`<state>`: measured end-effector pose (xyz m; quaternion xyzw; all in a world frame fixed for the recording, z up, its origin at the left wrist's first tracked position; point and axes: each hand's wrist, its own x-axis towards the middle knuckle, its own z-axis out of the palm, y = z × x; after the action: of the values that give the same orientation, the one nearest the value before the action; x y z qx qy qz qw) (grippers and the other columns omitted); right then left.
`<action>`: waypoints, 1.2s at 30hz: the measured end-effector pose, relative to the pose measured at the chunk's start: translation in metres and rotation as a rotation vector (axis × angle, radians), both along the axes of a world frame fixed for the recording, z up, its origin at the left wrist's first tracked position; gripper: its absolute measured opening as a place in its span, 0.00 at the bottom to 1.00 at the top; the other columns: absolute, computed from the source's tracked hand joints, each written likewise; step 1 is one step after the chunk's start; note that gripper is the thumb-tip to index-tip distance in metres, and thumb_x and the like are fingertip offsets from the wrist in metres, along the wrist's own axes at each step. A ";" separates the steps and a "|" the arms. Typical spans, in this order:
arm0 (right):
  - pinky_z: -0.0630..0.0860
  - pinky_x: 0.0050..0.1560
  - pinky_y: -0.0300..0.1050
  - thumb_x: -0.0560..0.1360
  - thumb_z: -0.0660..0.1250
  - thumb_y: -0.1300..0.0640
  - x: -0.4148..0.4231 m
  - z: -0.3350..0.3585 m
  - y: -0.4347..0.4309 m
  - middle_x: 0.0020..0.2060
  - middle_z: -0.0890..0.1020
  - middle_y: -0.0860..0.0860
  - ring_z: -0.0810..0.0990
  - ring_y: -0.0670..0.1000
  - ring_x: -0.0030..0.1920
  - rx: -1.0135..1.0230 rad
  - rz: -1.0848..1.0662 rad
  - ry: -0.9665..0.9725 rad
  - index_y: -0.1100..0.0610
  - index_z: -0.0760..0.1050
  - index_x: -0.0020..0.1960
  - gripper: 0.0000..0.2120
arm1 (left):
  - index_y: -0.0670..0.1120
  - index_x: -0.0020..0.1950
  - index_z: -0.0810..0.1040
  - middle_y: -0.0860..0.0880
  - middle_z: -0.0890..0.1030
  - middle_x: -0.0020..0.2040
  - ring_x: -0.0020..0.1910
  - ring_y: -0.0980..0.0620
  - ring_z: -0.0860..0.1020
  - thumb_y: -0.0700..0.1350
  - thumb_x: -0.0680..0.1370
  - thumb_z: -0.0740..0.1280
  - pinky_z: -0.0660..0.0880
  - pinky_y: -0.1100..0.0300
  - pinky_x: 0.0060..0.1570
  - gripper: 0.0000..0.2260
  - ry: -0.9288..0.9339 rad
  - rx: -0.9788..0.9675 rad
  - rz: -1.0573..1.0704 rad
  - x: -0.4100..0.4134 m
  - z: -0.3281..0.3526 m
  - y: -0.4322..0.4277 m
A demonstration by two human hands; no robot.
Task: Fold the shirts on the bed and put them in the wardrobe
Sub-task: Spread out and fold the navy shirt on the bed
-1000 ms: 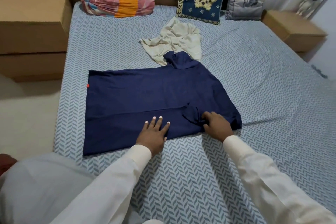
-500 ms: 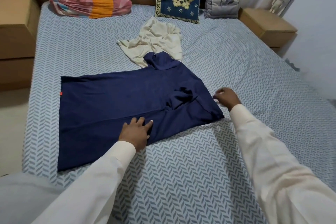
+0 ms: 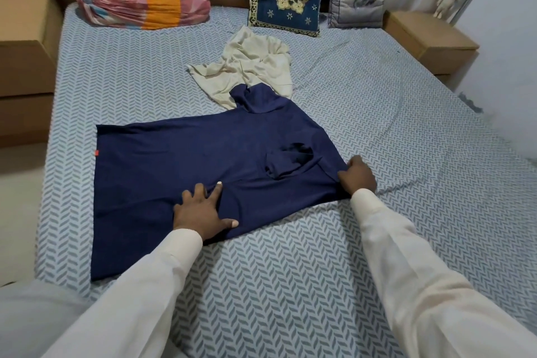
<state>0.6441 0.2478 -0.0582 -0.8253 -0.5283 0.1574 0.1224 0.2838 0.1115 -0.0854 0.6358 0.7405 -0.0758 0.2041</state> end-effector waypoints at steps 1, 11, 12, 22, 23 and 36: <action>0.73 0.51 0.49 0.71 0.68 0.57 -0.011 -0.001 0.004 0.50 0.81 0.56 0.80 0.61 0.53 0.034 0.066 0.054 0.53 0.73 0.49 0.08 | 0.61 0.80 0.44 0.48 0.58 0.72 0.66 0.41 0.63 0.77 0.67 0.61 0.71 0.44 0.60 0.48 -0.012 -0.005 0.001 -0.001 0.001 0.000; 0.75 0.55 0.50 0.72 0.65 0.56 -0.078 0.000 0.053 0.58 0.80 0.57 0.80 0.61 0.58 -0.155 0.427 -0.239 0.47 0.74 0.62 0.18 | 0.61 0.80 0.42 0.48 0.56 0.73 0.67 0.41 0.61 0.75 0.69 0.61 0.69 0.43 0.63 0.47 -0.018 -0.040 -0.042 -0.006 0.001 0.000; 0.75 0.55 0.49 0.73 0.65 0.56 -0.082 0.004 0.061 0.57 0.81 0.57 0.80 0.61 0.58 -0.127 0.428 -0.249 0.49 0.76 0.59 0.15 | 0.61 0.80 0.42 0.48 0.56 0.73 0.68 0.41 0.61 0.75 0.69 0.62 0.69 0.43 0.63 0.47 -0.016 -0.045 -0.042 -0.006 0.000 0.001; 0.83 0.40 0.54 0.73 0.62 0.70 -0.085 -0.002 0.097 0.55 0.77 0.56 0.81 0.54 0.36 -0.060 0.158 0.524 0.52 0.71 0.66 0.24 | 0.61 0.80 0.42 0.48 0.57 0.72 0.67 0.42 0.62 0.75 0.68 0.62 0.69 0.43 0.63 0.48 -0.013 -0.032 -0.044 -0.007 -0.002 0.003; 0.82 0.36 0.51 0.74 0.63 0.71 -0.083 -0.008 0.092 0.54 0.76 0.57 0.80 0.54 0.35 -0.158 0.175 0.532 0.54 0.71 0.64 0.22 | 0.61 0.80 0.42 0.48 0.57 0.72 0.67 0.42 0.62 0.75 0.69 0.62 0.69 0.43 0.63 0.48 -0.014 -0.029 -0.045 -0.007 -0.002 0.003; 0.77 0.31 0.42 0.67 0.68 0.54 -0.069 -0.012 0.061 0.34 0.74 0.54 0.73 0.52 0.39 0.063 -0.052 0.776 0.54 0.72 0.37 0.06 | 0.61 0.80 0.43 0.48 0.58 0.72 0.66 0.42 0.63 0.75 0.68 0.62 0.69 0.44 0.62 0.47 -0.021 -0.013 -0.040 -0.007 -0.003 0.001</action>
<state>0.5751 0.3084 -0.0700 -0.7135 -0.4261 0.4384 0.3422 0.2768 0.1127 -0.0880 0.6500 0.7249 -0.0782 0.2143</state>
